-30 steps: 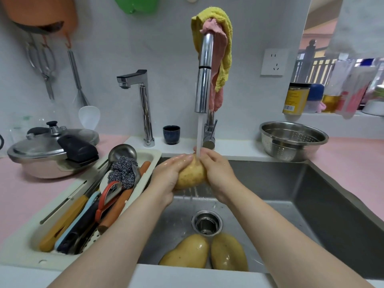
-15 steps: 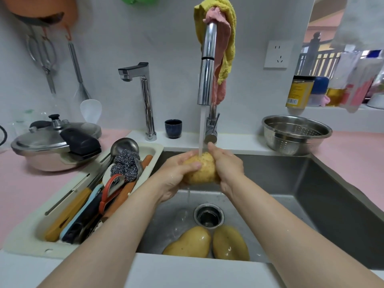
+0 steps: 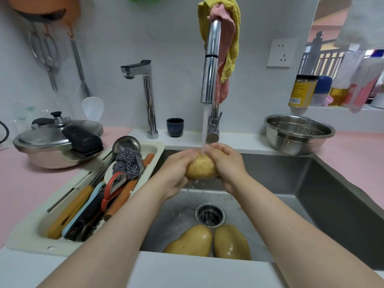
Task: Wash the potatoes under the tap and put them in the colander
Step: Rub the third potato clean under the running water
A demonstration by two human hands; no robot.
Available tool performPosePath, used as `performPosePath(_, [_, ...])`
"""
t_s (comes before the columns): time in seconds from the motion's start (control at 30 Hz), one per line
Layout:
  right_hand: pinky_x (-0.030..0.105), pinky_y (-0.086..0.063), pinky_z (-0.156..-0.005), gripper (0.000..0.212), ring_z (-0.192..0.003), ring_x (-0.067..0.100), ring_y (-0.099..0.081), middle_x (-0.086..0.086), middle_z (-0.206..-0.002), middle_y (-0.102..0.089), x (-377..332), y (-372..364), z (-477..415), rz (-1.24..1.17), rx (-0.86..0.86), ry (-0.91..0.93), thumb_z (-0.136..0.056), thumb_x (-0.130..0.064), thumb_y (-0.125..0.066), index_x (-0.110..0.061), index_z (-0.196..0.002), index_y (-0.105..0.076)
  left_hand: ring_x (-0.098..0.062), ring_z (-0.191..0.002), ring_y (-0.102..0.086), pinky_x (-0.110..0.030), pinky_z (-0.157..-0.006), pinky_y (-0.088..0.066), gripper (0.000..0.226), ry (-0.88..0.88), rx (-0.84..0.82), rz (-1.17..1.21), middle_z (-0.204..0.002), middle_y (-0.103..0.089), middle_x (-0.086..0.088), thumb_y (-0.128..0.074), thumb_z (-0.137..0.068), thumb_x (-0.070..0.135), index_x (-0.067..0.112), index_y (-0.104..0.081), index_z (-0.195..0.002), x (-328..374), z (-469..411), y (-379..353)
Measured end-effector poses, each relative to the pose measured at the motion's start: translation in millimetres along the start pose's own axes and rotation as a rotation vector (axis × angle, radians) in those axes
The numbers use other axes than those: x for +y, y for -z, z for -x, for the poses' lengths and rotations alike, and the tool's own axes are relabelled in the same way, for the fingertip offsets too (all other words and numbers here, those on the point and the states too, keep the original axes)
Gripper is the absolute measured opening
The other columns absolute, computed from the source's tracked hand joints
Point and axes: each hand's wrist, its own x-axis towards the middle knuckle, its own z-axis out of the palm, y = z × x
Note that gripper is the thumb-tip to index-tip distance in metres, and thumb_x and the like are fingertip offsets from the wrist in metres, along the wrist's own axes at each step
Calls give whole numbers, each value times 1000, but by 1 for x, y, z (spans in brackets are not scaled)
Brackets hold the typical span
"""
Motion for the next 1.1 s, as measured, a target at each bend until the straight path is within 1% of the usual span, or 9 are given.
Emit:
performPosePath(0.1, [56,-63,-78,19,-95,36,-73,13,-105,-74,-7,7,1,-63,69,-177,-93,-36,-74,-19,-102,-71,-30,-107,-67,-45,-94,-57,43,-122,-53,-211,-124,-64,-11,-65,-96,11,24,-58,-136,-7,5,-13])
performPosePath(0.27, [64,-59,-76,29,-71,38,-69,18,-89,-67,-16,12,8,18,79,-220,-108,-27,-46,-13,-88,-62,-20,-89,-70,-42,-82,-60,37,-297,86,-675,-114,-66,-1,-54,-100,47,25,-54,-130,-7,2,-24])
performPosePath(0.37, [55,-62,-83,36,-90,37,-70,15,-102,-67,-16,10,9,208,-4,-110,-109,-30,-39,-16,-91,-66,-20,-62,-65,-34,-63,-51,46,-271,189,-771,-96,-71,-10,-32,-104,54,18,-60,-107,-4,-4,-16])
performPosePath(0.47, [48,-61,-83,28,-94,28,-69,12,-112,-69,-6,9,9,330,-122,-30,-104,-36,-49,-18,-112,-70,-28,-75,-61,-36,-71,-44,53,-183,280,-839,-94,-69,-19,-20,-107,41,11,-60,-88,0,-7,-7])
performPosePath(0.6, [30,-60,-76,39,-93,14,-65,-1,-111,-65,2,12,8,451,-298,253,-85,-28,-83,-21,-119,-65,-29,-54,-63,-29,-58,-51,50,59,387,-622,-82,-69,-26,-21,-105,27,-4,-61,-102,9,-5,0])
performPosePath(0.7, [32,-63,-79,45,-98,16,-67,-4,-110,-70,0,11,8,448,-264,389,-70,-33,-92,-24,-110,-72,-17,-30,-40,-17,-35,-31,55,213,180,-406,-70,-70,-26,-17,-104,34,-5,-54,-115,3,2,9])
performPosePath(0.83, [31,-57,-86,44,-104,10,-66,-11,-110,-73,0,4,7,495,-95,425,-72,-62,-76,-33,-105,-76,-28,-48,-67,-27,-45,-55,83,205,45,-387,-74,-76,-21,-12,-103,62,-5,-59,-114,-5,-3,11])
performPosePath(0.93, [32,-50,-84,29,-99,15,-65,-8,-101,-74,-4,1,12,600,61,419,-96,-53,-59,-29,-103,-75,-40,-76,-77,-49,-71,-65,68,63,-7,-365,-92,-76,-25,-30,-103,63,5,-61,-115,-8,-5,6])
performPosePath(1.1, [31,-40,-83,29,-107,17,-60,-4,-114,-66,-11,-11,18,619,-70,442,-108,-40,-42,-24,-122,-61,-37,-83,-74,-39,-53,-60,40,69,257,40,-111,-69,-20,-47,-102,48,15,-60,-120,-9,-11,4])
